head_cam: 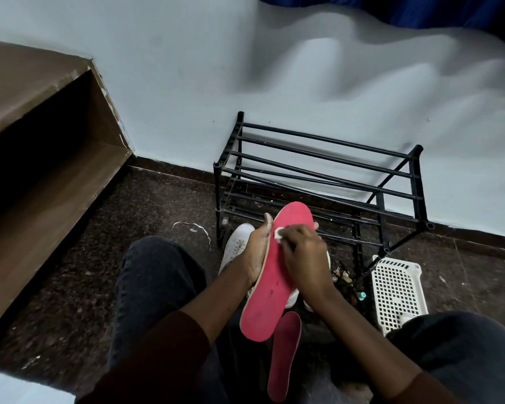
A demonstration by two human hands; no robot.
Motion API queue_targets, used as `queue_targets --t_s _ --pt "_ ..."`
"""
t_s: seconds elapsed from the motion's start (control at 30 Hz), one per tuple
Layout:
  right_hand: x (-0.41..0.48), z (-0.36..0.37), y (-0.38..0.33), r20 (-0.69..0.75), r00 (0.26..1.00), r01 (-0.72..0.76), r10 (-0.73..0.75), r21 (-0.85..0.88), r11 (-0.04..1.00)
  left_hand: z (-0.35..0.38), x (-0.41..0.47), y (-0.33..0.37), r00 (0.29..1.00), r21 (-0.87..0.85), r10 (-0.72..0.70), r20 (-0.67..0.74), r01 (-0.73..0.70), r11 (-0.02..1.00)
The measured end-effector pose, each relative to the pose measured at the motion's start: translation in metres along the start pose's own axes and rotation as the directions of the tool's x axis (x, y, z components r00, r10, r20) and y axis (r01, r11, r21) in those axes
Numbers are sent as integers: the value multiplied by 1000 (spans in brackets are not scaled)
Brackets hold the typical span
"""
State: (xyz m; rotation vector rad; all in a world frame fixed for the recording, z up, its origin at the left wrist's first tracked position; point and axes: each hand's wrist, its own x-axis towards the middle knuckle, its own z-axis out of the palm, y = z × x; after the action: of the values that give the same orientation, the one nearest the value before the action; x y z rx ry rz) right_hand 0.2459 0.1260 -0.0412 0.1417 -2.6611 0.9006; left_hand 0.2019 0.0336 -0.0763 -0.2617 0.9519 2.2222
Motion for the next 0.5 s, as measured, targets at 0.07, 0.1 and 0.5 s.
queue_targets --t_s 0.07,0.1,0.5 --pt "21 -1 7 -41 999 -37 36 -41 998 0 0 -3 1000 7 18 15 -18 1000" --pt "31 -2 10 -64 996 -62 58 -56 996 0 0 -4 999 15 27 19 -28 999" --pt "-24 4 -2 95 995 1 -17 166 986 -10 6 -6 999 -42 45 -12 -46 998"
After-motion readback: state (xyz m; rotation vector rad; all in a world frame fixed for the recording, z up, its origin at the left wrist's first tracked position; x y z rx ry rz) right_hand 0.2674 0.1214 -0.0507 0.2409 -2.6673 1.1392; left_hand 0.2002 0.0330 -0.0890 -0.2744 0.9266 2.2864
